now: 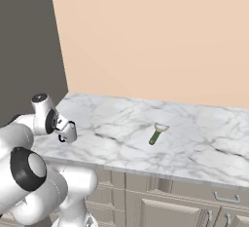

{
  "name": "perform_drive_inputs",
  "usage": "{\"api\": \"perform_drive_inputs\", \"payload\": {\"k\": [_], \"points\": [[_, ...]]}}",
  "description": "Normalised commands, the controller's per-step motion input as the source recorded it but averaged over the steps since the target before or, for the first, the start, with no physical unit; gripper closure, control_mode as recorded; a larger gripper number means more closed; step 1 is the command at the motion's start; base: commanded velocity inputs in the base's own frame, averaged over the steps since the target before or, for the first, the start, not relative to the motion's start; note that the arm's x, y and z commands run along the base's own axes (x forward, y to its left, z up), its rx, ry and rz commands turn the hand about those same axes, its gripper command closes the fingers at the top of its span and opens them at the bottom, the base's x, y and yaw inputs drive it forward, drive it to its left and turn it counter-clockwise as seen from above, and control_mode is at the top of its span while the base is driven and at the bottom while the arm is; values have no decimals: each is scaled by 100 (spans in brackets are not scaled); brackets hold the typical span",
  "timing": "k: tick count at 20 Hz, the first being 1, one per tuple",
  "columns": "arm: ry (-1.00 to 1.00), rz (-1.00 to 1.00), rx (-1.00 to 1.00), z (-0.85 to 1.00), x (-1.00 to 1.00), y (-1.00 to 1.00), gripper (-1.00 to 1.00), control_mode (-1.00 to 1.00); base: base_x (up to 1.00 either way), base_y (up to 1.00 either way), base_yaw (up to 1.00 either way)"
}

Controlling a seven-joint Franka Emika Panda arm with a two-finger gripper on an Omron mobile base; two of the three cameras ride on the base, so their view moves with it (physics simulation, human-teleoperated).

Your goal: Pick the mug from the counter and place it inside the microwave. Then close the microwave.

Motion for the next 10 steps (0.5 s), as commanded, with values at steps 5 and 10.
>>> {"api": "perform_drive_inputs", "payload": {"k": [5, 10], "points": [[2, 0, 0, -2, 0, -2, -100, -100, 0, 0, 0], [3, 0, 0, -17, 4, -7, -100, -100, 0, 0, 0]]}}
